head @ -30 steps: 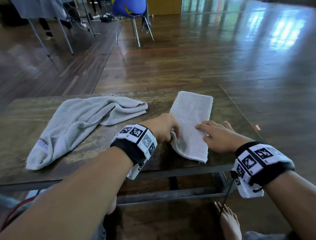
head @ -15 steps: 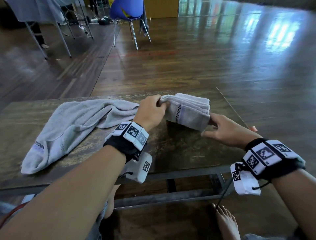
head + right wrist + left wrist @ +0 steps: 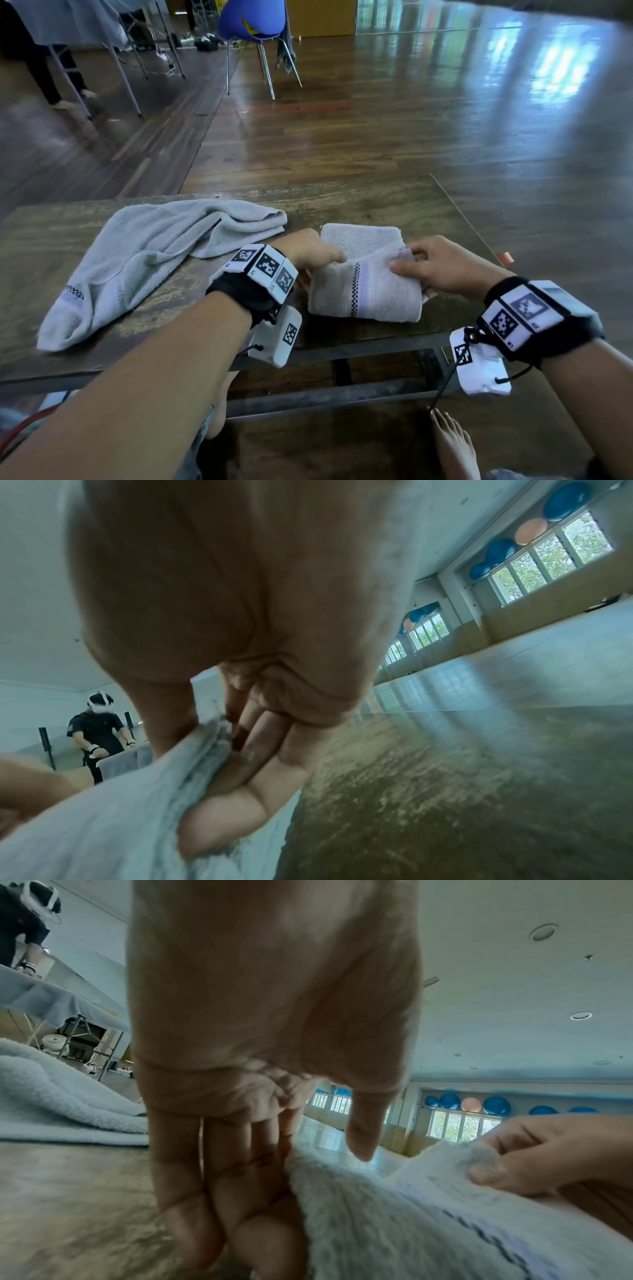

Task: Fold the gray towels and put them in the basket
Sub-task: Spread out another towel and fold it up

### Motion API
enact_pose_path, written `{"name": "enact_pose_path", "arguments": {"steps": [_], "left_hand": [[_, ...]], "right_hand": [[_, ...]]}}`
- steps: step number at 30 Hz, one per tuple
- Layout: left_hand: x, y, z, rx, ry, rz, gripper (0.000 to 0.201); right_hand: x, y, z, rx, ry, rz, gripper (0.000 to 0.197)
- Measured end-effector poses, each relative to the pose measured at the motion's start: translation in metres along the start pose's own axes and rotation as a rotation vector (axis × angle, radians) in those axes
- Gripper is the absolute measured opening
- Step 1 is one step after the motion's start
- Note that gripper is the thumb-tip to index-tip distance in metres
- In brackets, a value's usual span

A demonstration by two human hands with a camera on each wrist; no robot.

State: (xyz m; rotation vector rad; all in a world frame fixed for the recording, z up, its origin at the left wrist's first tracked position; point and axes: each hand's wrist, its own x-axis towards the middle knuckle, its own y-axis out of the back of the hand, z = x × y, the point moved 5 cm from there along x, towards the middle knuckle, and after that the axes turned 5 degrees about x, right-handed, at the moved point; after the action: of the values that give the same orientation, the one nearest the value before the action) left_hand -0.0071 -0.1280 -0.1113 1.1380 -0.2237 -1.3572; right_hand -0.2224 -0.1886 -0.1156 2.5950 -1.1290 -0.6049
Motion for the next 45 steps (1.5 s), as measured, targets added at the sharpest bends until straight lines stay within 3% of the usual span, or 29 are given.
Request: {"name": "enact_pose_path", "arguments": {"steps": [4, 6, 10, 13, 16, 20, 23, 26, 31, 33, 40, 45], "left_hand": [[-0.004, 0.000, -0.001, 0.032, 0.012, -0.041, 0.029], [-0.003, 0.002, 0.003, 0.044, -0.036, 0.038, 0.020], [-0.002, 0.009, 0.012, 0.007, -0.145, 0.240, 0.022], [-0.002, 0.005, 0.013, 0.002, -0.103, 0.221, 0.021], [-0.002, 0.000, 0.014, 0.031, -0.059, 0.187, 0.016], [-0.002, 0.002, 0.022, 0.091, -0.104, 0.321, 0.026], [-0.002, 0.002, 0.027, 0.089, -0.148, 0.348, 0.031], [0.000, 0.002, 0.025, 0.125, -0.134, 0.287, 0.026], [0.003, 0.000, 0.016, 0.183, -0.020, 0.084, 0.013], [0.001, 0.001, 0.013, 0.153, 0.002, 0.064, 0.010], [0.005, 0.010, 0.012, 0.072, -0.072, 0.246, 0.026], [0.015, 0.001, 0.006, 0.202, -0.113, 0.316, 0.024]], "right_hand": [[0.003, 0.000, 0.004, -0.008, -0.034, 0.036, 0.021], [0.006, 0.000, 0.004, -0.024, -0.045, 0.067, 0.020], [0.013, 0.005, -0.003, -0.055, 0.003, 0.254, 0.016], [0.019, 0.006, -0.007, -0.161, 0.023, 0.340, 0.024], [0.025, 0.002, -0.006, -0.235, -0.003, 0.346, 0.026], [0.030, -0.002, -0.008, -0.296, -0.023, 0.370, 0.022], [0.030, -0.004, -0.012, -0.310, -0.032, 0.397, 0.030], [0.030, -0.005, -0.013, -0.349, -0.082, 0.354, 0.039], [0.026, -0.010, -0.005, -0.185, -0.251, 0.101, 0.027], [0.024, -0.010, -0.005, -0.143, -0.275, 0.062, 0.025], [0.027, 0.002, -0.016, -0.348, -0.117, 0.306, 0.029], [0.030, -0.002, -0.009, -0.398, -0.139, 0.339, 0.030]]}}
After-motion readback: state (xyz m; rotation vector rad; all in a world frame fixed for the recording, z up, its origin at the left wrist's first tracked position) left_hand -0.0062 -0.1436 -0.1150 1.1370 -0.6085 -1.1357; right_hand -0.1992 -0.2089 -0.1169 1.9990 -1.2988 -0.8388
